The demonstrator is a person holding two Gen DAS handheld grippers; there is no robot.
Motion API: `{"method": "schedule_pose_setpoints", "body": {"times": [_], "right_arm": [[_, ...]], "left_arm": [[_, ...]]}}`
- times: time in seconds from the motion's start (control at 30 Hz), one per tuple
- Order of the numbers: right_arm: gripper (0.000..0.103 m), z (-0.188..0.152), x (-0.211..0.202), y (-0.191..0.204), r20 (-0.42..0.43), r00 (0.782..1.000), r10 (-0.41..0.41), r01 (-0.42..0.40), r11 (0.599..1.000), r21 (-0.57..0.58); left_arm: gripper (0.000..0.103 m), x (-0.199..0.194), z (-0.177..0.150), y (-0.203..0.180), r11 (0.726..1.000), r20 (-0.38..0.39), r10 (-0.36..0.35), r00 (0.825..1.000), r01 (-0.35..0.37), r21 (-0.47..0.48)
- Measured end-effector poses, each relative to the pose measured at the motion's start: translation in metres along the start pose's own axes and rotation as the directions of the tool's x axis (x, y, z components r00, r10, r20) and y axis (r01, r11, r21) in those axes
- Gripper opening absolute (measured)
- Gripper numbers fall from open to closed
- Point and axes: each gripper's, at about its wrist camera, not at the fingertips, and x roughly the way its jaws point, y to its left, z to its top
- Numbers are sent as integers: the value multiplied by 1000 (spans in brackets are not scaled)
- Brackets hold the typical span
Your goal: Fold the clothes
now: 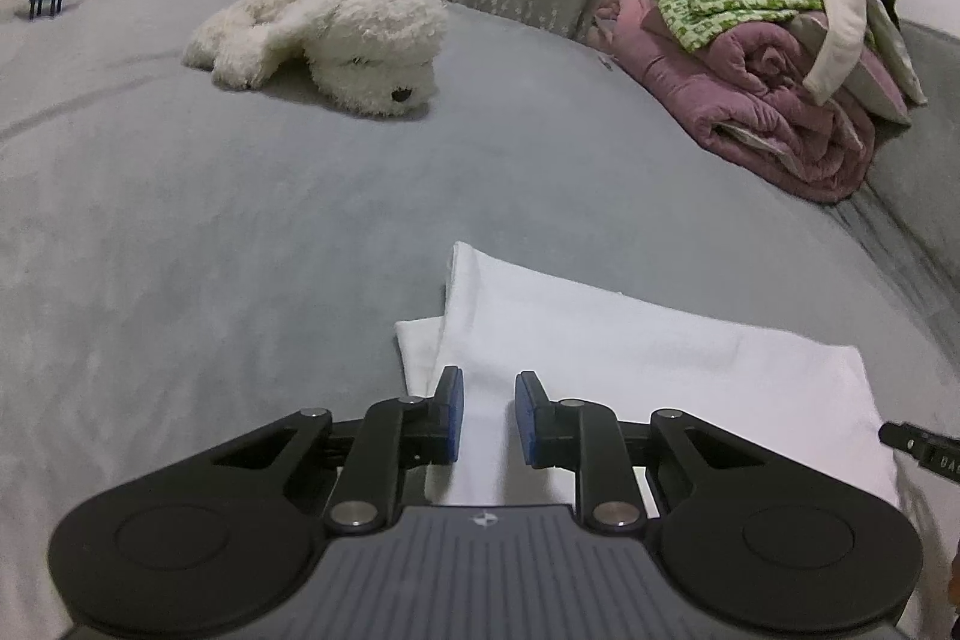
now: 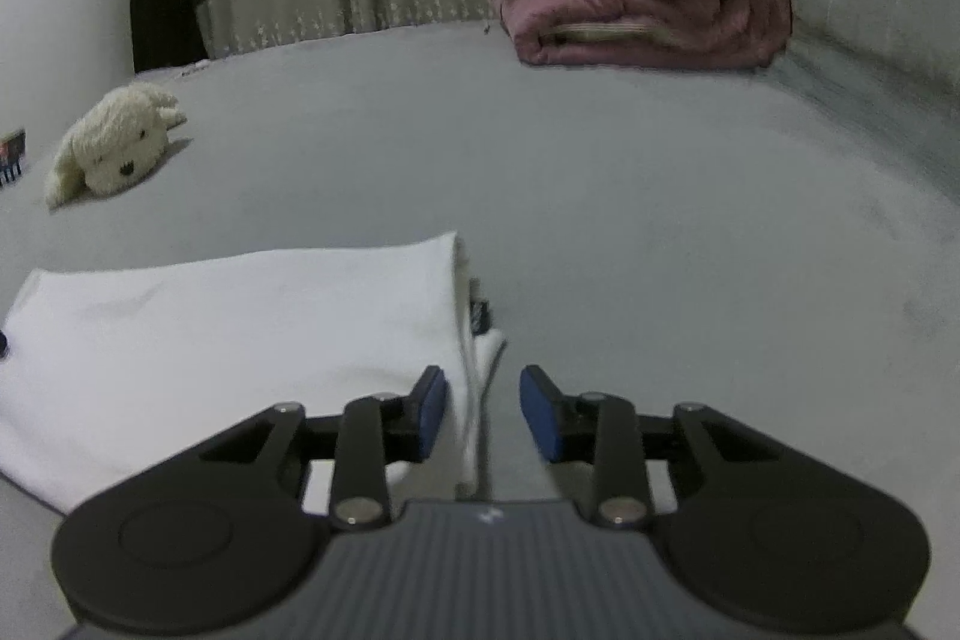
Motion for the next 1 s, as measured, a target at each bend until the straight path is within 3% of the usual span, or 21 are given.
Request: {"method": "schedule_pose_setpoints", "body": {"times": [0.27,0.47,0.6,0.67,0.83,0.93,1.0], "right_arm": [[33,0,-12,-20,-49,998,-50,54,994,92],[41,-11,-21,-39,-135,987,85,-42,955,294],[48,-19,-27,-59,-155,968,197,-109,887,448],[58,-21,-26,-67,-154,951,269,-157,845,511],[64,-34,-11,-70,-172,878,446,-243,726,643],[70,-34,-12,-64,-174,881,440,-250,745,619],[72,-35,-13,-61,-170,876,452,-259,737,624]], "left_arm": [[23,-14,10,-3,999,32,44,999,-44,1],[23,-13,9,-6,998,11,60,998,-60,9],[23,-15,9,-8,997,2,82,997,-82,4],[23,-16,9,-8,996,-7,92,996,-92,-2],[23,-13,7,-9,992,-28,123,992,-123,0],[26,-11,6,-9,992,-40,127,991,-127,3],[30,-11,6,-10,991,-42,134,990,-133,13]]}}
